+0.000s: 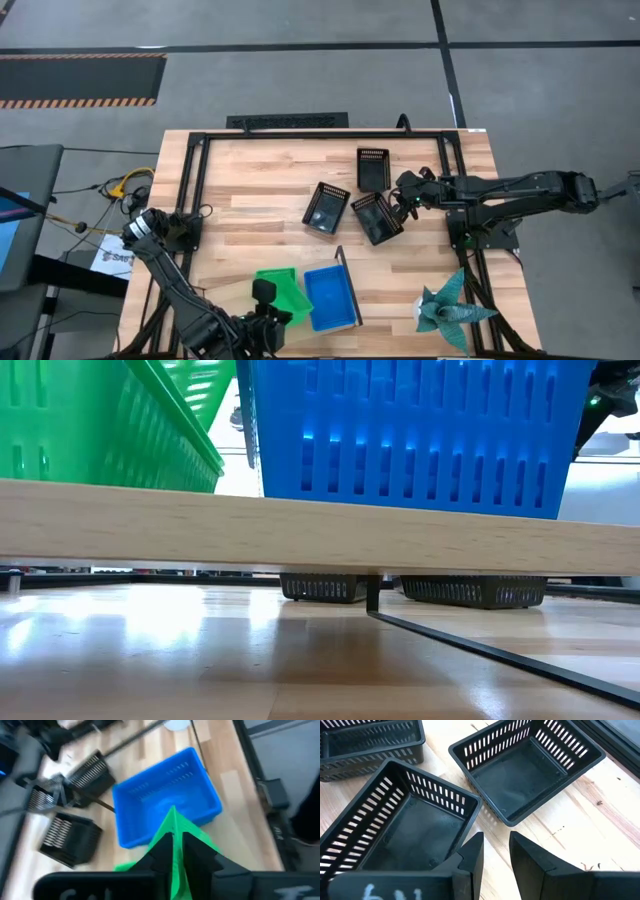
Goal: Stack baskets on shelf by color
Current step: Stack the green basket on top of the stacked green basket
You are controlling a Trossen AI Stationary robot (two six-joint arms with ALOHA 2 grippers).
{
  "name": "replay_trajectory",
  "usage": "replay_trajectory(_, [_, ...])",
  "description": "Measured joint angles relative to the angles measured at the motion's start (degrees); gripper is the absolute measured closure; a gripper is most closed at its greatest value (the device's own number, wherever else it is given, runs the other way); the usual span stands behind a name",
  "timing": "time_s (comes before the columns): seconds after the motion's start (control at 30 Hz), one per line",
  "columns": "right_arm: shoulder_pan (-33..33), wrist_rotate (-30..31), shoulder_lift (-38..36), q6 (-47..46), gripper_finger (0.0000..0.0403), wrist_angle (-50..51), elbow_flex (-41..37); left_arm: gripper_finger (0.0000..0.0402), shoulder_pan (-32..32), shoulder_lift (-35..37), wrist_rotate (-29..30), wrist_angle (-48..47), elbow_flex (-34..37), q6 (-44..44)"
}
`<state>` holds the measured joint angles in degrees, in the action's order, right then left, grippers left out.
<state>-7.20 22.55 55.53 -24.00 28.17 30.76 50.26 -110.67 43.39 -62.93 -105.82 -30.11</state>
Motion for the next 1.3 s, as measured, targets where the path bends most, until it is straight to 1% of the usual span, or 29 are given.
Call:
replay_trajectory(0.13, [0.0, 0.0, 0.0, 0.0, 0.0285, 0.3, 0.0, 0.0341, 0.0, 0.0, -5.0, -1.2, 0.0, -4.7])
replay_trajectory(0.23, [0.0, 0.0, 0.0, 0.0, 0.0285, 0.4, 0.0, 0.0327, 0.0, 0.0, -10.5, -2.1, 0.0, -7.8])
replay_trajectory(0.33, [0.0, 0.0, 0.0, 0.0, 0.0285, 0.4, 0.0, 0.0323, 0.0, 0.0, -13.6, -2.9, 0.0, -11.5])
replay_trajectory(0.5, [0.0, -0.1, 0.0, 0.0, 0.0285, 0.4, 0.0, 0.0333, 0.8, 0.0, -17.2, -5.5, 0.0, -12.7])
replay_trajectory(0.6, [0.0, -0.1, 0.0, 0.0, 0.0285, 0.6, 0.0, 0.0342, 1.5, 0.0, -17.3, -8.2, 0.0, -13.8])
replay_trajectory(0.7, [0.0, -0.1, 0.0, 0.0, 0.0285, 0.6, 0.0, 0.0351, 1.5, 0.0, -17.0, -8.8, 0.0, -14.7])
replay_trajectory(0.87, [0.0, -0.1, 0.0, 0.0, 0.0285, 0.6, 0.0, 0.0361, 1.5, 0.0, -14.0, -8.1, 0.0, -14.0])
replay_trajectory(1.0, [0.0, -0.1, 0.0, 0.0, 0.0285, 0.6, 0.0, 0.0369, 1.5, 0.0, -13.6, -4.8, 2.6, -13.4])
replay_trajectory(1.17, [0.0, -0.1, 0.0, 0.0, 0.0285, 0.6, 0.0, 0.0376, 1.1, 0.0, -17.6, 1.1, 7.5, -13.1])
replay_trajectory(1.3, [0.0, -0.1, 0.0, 0.0, 0.0285, 0.6, 0.0, 0.0384, 1.0, -0.1, -17.1, 1.8, 7.8, -14.1])
